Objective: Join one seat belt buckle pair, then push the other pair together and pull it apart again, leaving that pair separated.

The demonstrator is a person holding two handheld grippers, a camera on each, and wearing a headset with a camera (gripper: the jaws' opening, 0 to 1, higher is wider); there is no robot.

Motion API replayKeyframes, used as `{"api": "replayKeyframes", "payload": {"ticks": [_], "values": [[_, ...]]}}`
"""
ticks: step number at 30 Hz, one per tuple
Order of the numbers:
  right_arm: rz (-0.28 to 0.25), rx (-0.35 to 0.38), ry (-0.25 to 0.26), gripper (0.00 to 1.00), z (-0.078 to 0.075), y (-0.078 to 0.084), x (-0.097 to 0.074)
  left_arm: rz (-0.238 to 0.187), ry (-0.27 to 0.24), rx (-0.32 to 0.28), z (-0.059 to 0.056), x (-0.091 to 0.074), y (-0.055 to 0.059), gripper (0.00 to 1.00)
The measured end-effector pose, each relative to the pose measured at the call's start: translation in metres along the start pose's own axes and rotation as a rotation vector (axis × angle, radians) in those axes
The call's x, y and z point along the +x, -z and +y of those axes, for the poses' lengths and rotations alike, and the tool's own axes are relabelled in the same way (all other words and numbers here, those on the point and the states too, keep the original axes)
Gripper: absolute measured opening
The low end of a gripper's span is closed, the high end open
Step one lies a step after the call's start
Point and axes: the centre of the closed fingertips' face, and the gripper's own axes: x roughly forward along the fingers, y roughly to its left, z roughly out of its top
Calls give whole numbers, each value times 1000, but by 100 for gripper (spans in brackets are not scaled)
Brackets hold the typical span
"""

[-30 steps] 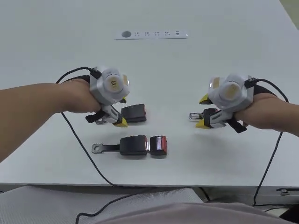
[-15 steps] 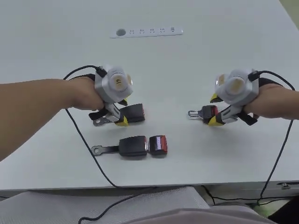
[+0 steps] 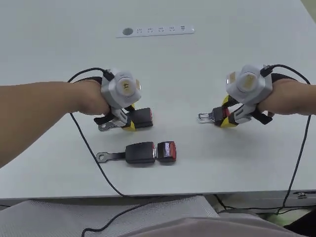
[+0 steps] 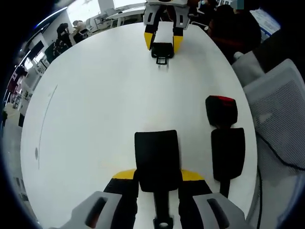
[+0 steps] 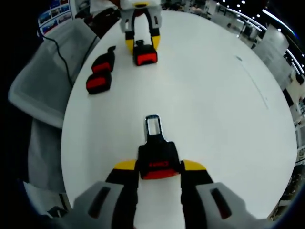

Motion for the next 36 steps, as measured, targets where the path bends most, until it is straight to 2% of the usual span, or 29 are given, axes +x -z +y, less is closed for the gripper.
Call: {"api": "replayKeyframes", "payload": {"ticks": [4, 9, 16, 26, 36], "values": [[-6, -9, -5, 33, 3, -8, 3, 13, -11, 42, -2, 1, 0, 33], [-27, -41, -11, 33, 10, -31, 11, 37, -6, 77, -3, 2, -1, 32], [-56, -51, -7, 33, 19, -55, 21, 39, -8, 79, -3, 2, 0, 32], [-83, -59, 8, 32, 23, -83, 32, 51, -2, 81, -2, 3, 0, 32], [-109, -86, -11, 32, 29, -110, 44, 63, -8, 73, -4, 2, 2, 32]]}}
